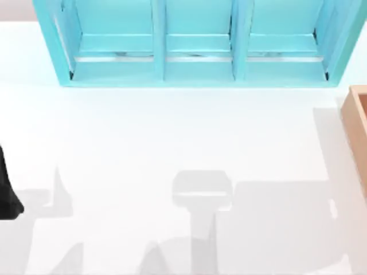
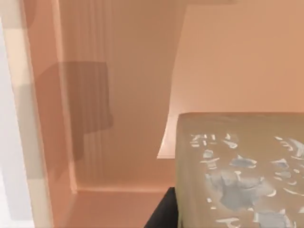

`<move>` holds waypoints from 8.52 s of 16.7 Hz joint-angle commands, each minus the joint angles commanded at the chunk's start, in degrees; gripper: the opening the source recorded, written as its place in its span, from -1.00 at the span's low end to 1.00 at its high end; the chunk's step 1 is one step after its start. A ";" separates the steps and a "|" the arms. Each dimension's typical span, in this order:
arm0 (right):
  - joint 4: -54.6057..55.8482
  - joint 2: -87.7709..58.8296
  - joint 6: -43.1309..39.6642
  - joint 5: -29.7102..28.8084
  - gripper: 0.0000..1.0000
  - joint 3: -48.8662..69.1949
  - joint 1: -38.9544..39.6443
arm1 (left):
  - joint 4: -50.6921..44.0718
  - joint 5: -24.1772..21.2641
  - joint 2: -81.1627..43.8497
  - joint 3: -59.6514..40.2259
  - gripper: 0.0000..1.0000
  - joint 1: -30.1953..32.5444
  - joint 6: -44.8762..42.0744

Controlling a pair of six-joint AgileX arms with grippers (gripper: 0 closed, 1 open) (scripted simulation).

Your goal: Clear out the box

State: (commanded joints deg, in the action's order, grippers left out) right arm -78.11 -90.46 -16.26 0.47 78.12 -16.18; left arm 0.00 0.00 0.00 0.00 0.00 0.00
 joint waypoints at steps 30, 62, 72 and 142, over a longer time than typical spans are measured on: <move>4.55 -51.79 44.12 -0.89 -1.00 47.77 43.36 | 0.00 0.00 0.00 0.00 1.00 0.00 0.00; 3.46 -52.67 44.16 -0.90 1.00 49.17 43.35 | 0.00 0.00 0.00 0.00 1.00 0.00 0.00; -13.13 -54.65 44.09 -0.95 1.00 68.30 43.19 | 0.00 0.00 0.00 0.00 1.00 0.00 0.00; 17.16 -23.37 -1.31 5.18 -1.00 17.72 -5.49 | 0.00 0.00 0.00 0.00 1.00 0.00 0.00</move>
State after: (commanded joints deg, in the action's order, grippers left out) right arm -60.95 -113.84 -17.57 5.65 95.85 -21.67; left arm 0.00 0.00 0.00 0.00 0.00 0.00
